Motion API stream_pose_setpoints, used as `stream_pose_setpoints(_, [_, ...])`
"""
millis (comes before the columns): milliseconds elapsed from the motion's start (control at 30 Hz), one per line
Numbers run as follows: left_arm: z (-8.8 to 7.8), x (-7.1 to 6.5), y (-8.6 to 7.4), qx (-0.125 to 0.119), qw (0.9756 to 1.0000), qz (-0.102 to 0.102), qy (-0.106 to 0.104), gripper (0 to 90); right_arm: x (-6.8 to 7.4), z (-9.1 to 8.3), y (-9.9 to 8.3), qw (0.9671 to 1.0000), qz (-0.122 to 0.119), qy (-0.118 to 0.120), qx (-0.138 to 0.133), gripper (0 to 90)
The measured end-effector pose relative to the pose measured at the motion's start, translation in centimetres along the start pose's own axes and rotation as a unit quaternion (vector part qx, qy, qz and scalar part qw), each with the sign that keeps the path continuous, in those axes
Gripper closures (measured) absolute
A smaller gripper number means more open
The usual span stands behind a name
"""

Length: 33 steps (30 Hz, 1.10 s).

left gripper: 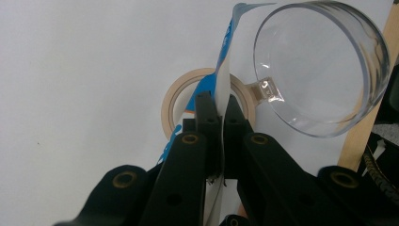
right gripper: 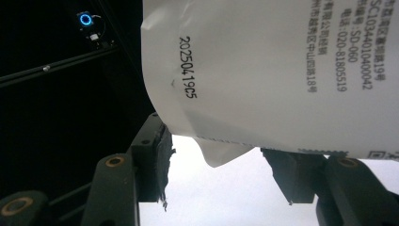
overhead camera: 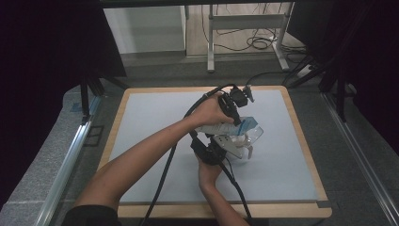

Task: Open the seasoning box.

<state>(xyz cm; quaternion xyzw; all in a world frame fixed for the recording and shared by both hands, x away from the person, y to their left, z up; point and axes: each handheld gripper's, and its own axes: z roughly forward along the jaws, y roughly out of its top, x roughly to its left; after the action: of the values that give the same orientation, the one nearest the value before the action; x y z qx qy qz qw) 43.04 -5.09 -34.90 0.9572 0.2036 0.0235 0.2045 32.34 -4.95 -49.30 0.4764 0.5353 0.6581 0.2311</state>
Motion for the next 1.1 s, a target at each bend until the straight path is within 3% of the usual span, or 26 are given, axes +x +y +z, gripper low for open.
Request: stream_pose_setpoints(1100, [-0.25,0.13,-0.03,0.005,1.0,0.002,0.003,90.0,0.36,0.25,0.15,1.0,0.002,-0.002,-0.004,44.6])
